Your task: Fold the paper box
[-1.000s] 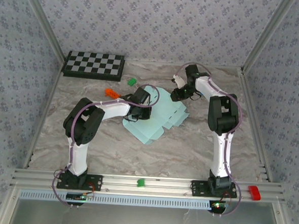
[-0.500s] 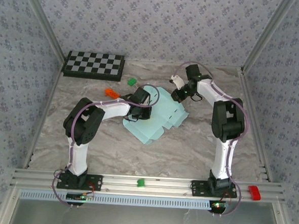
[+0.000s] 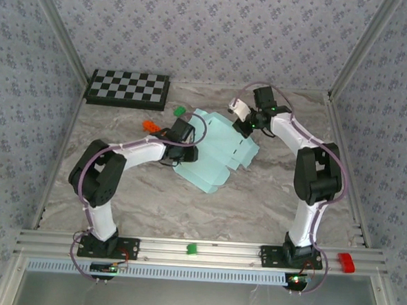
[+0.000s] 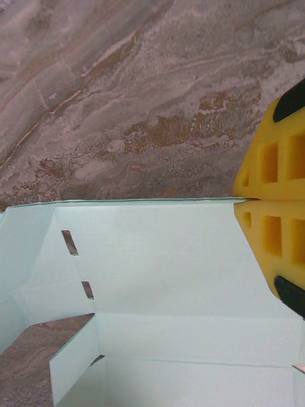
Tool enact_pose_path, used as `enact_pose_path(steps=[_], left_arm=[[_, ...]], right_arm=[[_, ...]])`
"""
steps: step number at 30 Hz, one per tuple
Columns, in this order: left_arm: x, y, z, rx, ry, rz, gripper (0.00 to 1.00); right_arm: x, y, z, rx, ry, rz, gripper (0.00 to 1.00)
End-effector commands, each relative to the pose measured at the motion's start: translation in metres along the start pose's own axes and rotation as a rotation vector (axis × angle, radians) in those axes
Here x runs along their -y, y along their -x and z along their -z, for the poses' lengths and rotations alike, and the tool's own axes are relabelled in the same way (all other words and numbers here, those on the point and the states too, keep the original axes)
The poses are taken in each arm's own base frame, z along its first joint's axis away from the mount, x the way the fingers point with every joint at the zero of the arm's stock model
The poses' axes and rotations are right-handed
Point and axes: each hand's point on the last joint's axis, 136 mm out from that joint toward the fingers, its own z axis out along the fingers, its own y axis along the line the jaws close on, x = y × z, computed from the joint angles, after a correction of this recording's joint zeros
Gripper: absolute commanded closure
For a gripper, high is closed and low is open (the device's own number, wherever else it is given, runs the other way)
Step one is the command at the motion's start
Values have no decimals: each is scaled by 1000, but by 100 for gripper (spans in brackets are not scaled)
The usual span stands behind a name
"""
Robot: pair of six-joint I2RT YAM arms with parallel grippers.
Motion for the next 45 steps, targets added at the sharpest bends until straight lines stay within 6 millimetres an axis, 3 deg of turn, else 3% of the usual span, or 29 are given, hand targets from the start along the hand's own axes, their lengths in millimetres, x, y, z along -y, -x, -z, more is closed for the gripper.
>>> enact_pose_path(steps=[1,10,19,20,28,41,45], left_arm=[[-11,-9,4,-12,17,10,69],[-16,-33,-10,-63,-21,62,86],[-14,-40,-19,-53,-50,136,95],[-13,-39,-20,-50,-53,142,95],[-4,-40,-27,-42,-60,146,98],[3,-37,-27,-40,-58,130,98],[4,-36,-26,-39,-62,127,98]], right_arm=[[4,23,17,64,-80,123,100],[-13,39,23,120,-149,256,100],[-28,54,19,129,-309,422,100],[-35,43,13,110,-304,430,100],[-51,37,0,102,-405,549,100],[-55,32,-14,101,-577,744,100],[-60,26,-19,102,-560,769,100]])
